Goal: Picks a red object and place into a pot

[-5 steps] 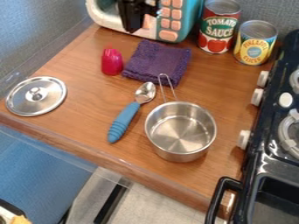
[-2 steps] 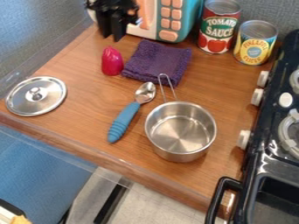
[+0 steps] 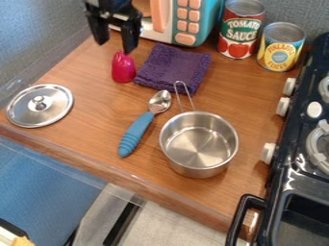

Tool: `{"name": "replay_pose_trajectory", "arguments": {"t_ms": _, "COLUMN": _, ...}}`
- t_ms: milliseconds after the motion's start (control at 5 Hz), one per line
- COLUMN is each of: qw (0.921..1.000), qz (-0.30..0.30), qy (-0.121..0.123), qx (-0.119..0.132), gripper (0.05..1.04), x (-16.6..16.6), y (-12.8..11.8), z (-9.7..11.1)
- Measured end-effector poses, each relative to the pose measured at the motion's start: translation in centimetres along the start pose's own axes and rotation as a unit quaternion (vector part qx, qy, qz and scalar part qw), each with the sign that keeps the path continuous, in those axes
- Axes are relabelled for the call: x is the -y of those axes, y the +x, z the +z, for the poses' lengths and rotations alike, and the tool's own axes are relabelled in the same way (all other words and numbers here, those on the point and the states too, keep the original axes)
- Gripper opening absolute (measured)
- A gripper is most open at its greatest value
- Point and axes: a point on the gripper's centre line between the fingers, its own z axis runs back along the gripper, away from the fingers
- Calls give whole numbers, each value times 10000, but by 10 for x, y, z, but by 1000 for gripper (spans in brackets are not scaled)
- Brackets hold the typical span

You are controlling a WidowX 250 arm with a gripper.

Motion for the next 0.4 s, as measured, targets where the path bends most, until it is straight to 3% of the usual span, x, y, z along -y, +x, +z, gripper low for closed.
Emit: {"name": "replay_pose_trajectory", "arguments": {"t_ms": 400, "qw": 9997, "qz": 24, "qy": -88, "qx": -228, "gripper": 1008, "x": 8, "y": -1, "z": -26}}
